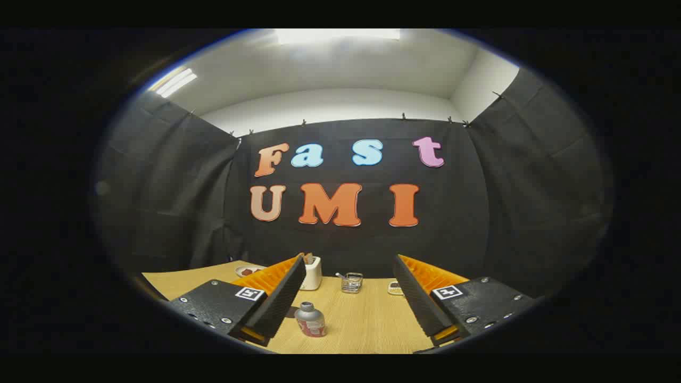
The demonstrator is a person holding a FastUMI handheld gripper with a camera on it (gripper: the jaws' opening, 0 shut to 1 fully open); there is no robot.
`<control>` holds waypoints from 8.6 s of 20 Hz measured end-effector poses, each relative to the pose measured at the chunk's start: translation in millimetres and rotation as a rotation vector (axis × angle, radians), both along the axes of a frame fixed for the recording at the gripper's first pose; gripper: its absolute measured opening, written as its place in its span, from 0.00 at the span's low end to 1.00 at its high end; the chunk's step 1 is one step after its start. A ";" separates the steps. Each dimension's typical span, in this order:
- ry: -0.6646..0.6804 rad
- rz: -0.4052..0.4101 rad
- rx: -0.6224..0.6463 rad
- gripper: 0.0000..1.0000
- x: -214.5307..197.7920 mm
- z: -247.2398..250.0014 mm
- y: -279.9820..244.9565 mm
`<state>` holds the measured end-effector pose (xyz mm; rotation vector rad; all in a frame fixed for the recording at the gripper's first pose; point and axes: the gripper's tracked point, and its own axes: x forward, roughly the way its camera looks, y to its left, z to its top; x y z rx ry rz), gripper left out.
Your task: Take the bottle from table, then pour the juice into the cup, finally place the bottle on the coaster
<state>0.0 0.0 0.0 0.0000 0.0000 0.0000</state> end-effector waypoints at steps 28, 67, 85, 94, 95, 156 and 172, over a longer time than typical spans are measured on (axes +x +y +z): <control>0.077 0.029 0.041 0.99 10.7 -44.8 18.1; 0.478 0.087 0.168 0.98 60.5 -320.8 93.9; 0.492 0.097 -0.203 0.80 71.9 -300.1 122.4; 0.436 0.134 -0.564 0.79 83.2 -281.7 153.3; 0.426 0.140 -0.604 0.79 84.6 -280.7 157.3; 0.098 0.170 -1.737 0.78 114.9 -213.4 203.2; 0.036 0.148 -1.817 0.78 123.0 -193.1 209.5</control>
